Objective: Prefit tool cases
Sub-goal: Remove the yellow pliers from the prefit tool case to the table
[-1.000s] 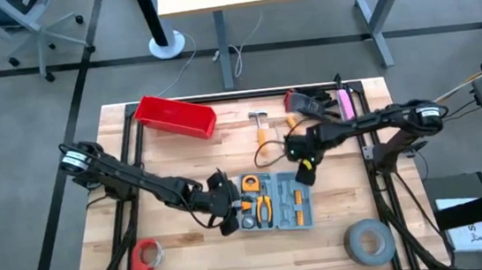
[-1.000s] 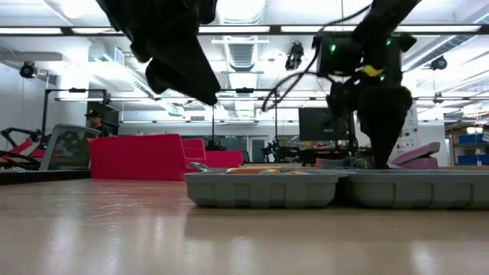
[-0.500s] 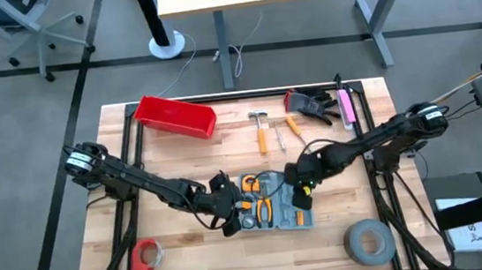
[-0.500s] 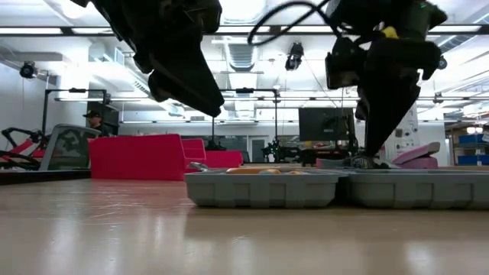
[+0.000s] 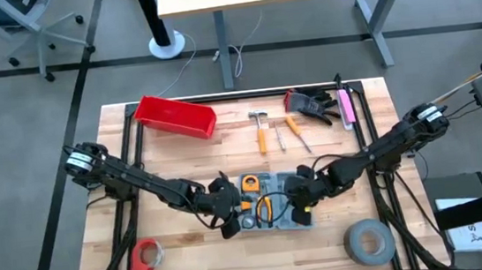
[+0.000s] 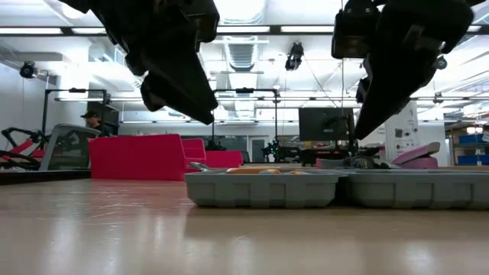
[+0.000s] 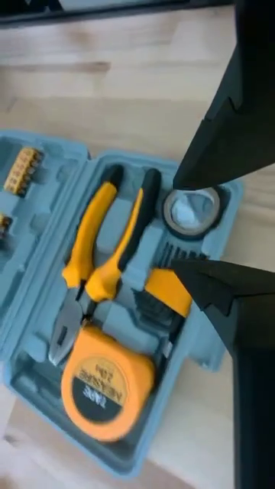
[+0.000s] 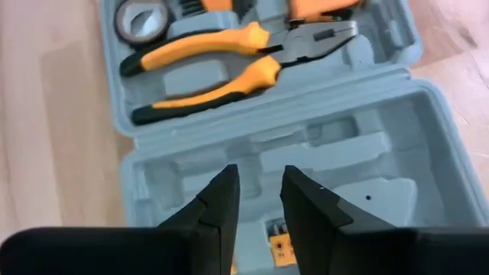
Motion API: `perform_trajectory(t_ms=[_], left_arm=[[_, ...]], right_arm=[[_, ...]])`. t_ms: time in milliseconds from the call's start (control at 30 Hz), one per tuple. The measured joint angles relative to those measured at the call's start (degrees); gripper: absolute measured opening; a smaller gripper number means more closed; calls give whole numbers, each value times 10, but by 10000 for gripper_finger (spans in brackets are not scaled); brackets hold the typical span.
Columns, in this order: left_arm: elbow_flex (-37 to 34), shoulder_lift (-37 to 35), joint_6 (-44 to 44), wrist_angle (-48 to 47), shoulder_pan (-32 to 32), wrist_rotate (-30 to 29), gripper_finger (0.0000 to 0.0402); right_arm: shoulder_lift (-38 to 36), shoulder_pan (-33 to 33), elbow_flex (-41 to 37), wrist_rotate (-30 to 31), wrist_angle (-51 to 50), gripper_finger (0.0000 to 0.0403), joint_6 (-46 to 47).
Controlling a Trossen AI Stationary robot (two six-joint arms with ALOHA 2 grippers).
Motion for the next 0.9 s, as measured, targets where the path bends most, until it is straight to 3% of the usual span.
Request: perform_trajectory(t_ms=[300, 633, 900], left_arm=[[40, 68, 0, 30, 0, 40, 165], [123, 122, 28, 15, 14, 52, 150], [135, 122, 30, -2, 32, 74, 148]], right_arm=[[0, 14, 0, 12, -9, 77, 22], [-10, 85, 0, 101, -81, 57, 87], [-53, 137, -3, 205, -80, 55, 106]])
